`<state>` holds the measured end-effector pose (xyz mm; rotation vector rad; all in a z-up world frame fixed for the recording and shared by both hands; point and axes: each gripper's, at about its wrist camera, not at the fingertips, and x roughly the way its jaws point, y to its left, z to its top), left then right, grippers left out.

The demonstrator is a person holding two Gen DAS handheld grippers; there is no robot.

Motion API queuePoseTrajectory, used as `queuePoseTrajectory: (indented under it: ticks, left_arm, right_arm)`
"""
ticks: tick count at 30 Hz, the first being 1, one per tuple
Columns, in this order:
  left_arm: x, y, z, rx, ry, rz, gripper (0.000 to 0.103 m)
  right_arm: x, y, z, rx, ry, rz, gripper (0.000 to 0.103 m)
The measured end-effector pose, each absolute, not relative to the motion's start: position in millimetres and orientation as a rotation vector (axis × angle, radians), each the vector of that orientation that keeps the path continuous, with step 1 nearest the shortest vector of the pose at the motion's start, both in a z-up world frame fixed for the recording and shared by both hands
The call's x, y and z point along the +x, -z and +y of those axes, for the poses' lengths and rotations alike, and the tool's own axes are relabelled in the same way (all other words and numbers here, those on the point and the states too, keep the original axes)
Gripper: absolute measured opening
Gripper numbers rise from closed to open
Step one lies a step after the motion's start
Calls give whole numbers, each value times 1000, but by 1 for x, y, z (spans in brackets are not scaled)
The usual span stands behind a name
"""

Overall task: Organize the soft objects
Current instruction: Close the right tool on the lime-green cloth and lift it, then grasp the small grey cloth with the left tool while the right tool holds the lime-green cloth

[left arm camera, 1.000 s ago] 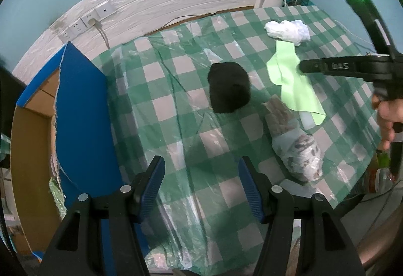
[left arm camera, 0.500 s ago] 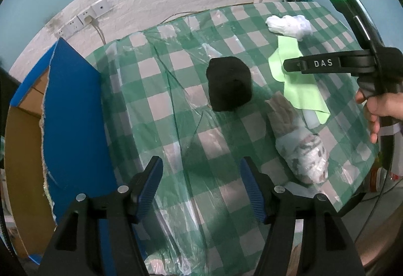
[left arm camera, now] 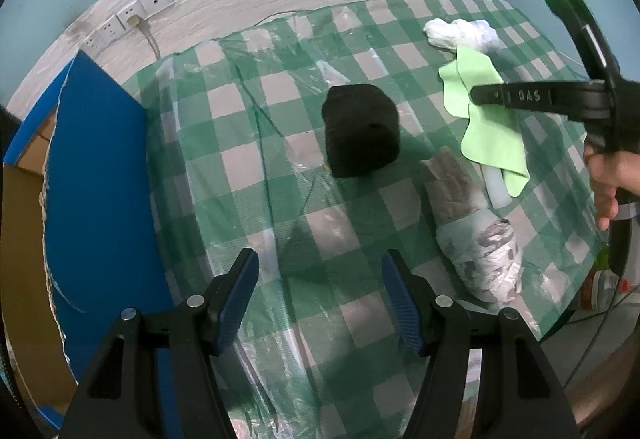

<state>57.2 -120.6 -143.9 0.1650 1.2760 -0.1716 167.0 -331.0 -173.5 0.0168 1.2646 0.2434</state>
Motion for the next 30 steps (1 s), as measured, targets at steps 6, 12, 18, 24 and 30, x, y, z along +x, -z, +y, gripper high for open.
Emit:
queuePoseTrajectory:
  ticks: [6, 12, 18, 24, 30]
  left_arm:
    - [51, 137, -127, 179, 190, 1264, 65]
    - [40, 132, -134, 169, 219, 1264, 69]
    - [27, 132, -144, 155, 250, 1283, 70]
    - [11, 134, -160, 160, 277, 1297, 74]
    - [-4, 138, -175, 181, 289, 1303, 78]
  right_arm:
    - [156, 150, -338, 33, -244, 1219, 5]
    - [143, 132, -346, 53, -250, 1204, 5]
    - [123, 125, -348, 48, -262, 1208, 5]
    - [105, 122, -352, 42, -261, 1207, 5]
    - [83, 118, -356, 32, -267, 1210, 5]
